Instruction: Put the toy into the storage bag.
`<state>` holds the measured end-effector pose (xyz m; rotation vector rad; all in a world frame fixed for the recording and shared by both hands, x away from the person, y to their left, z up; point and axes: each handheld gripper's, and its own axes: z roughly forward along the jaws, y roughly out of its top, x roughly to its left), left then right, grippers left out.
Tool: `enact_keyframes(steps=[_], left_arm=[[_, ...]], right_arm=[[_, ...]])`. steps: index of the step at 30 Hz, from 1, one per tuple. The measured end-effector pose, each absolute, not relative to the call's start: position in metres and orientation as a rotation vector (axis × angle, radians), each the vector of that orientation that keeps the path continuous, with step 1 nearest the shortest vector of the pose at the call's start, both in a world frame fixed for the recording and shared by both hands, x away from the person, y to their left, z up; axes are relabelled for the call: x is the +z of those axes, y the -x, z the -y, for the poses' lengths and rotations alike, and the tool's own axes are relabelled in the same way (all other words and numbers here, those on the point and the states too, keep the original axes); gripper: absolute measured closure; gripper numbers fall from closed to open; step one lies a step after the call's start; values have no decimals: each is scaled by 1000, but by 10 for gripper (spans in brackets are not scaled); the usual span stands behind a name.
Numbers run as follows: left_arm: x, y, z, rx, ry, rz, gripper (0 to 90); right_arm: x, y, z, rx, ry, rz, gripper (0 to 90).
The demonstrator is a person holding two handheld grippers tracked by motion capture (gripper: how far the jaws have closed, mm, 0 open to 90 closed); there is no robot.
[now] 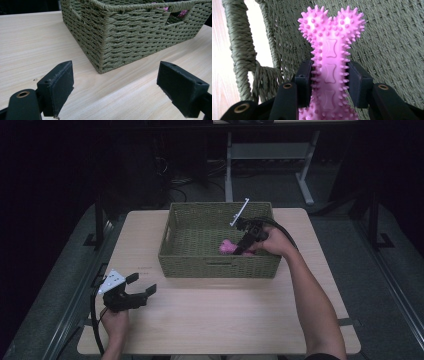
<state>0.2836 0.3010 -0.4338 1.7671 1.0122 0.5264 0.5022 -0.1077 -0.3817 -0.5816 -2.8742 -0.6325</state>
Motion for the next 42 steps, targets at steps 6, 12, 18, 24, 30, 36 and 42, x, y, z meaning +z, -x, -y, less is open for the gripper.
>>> enact_keyframes(steps=[6, 12, 18, 24, 30, 36, 42], left_arm=[[-433, -283, -302, 527, -1759, -1014, 136], [-433, -283, -302, 526, -1756, -1012, 136], [-433, -283, -302, 524, -1759, -1013, 136], [-433, -283, -301, 525, -1759, -1012, 136], [-433, -283, -301, 522, -1759, -1011, 136], [-434, -283, -302, 524, -1761, -1014, 136], [-433, -283, -301, 527, -1760, -1014, 136]], right_arm=[[-384, -503, 104, -631, 580, 2870, 571], [-385, -501, 101, -616, 573, 2871, 571], [-386, -502, 103, -613, 585, 2871, 558], [-380, -501, 108, -659, 615, 2865, 542], [-375, -499, 110, -673, 625, 2873, 509], [-373, -498, 112, -671, 642, 2868, 484], [-367, -497, 116, -704, 669, 2858, 444]])
